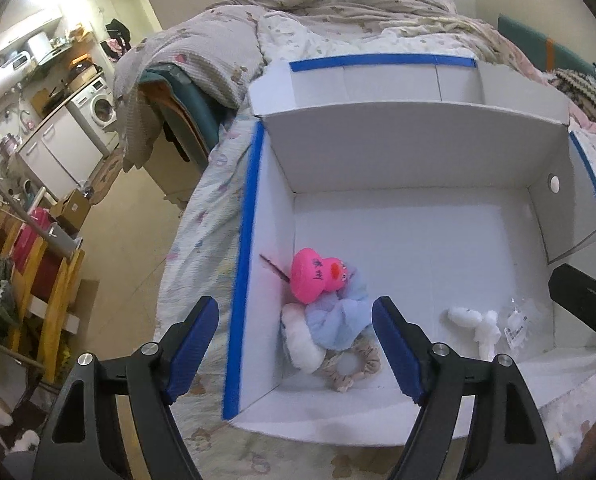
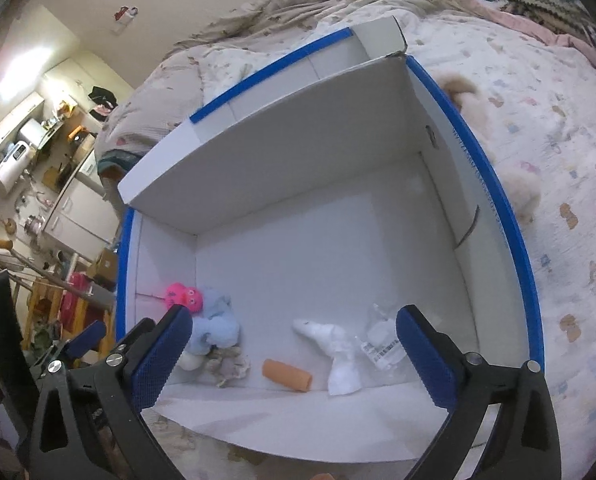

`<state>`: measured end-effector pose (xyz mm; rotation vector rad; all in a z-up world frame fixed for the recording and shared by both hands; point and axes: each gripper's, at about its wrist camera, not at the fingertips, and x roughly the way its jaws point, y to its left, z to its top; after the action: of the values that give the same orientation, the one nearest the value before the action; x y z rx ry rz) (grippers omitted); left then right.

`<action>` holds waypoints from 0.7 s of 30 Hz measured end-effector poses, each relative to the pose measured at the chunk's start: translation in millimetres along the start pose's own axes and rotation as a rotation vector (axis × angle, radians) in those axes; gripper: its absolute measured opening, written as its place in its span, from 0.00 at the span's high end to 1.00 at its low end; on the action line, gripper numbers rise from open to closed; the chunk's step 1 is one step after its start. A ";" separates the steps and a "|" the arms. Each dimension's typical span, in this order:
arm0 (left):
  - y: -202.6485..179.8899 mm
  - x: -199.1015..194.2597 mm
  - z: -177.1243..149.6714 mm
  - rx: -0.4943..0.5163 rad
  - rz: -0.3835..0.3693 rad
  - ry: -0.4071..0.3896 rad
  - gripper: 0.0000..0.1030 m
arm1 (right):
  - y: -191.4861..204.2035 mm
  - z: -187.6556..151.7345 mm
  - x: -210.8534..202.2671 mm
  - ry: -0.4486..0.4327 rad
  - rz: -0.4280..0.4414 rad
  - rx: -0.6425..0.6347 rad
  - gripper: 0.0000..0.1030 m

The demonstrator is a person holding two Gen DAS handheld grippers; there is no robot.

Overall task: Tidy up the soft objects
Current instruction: 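Withdraw both tools from the box toward the beige crocheted item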

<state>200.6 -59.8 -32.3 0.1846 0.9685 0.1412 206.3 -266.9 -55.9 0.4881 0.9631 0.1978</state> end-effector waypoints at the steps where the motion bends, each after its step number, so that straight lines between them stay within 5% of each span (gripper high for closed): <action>1: 1.0 -4.0 -3.7 -0.005 -0.003 -0.005 0.25 | 0.9 -1.0 -1.3 -0.007 -0.005 -0.001 0.00; 21: 65.4 -45.8 -52.5 -0.101 -0.070 -0.041 0.25 | 6.9 -39.8 -47.8 -0.109 -0.064 -0.021 0.00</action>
<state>129.1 -0.4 -10.3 0.0601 0.9240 0.1210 146.9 -266.3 -36.2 0.4437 0.8679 0.1220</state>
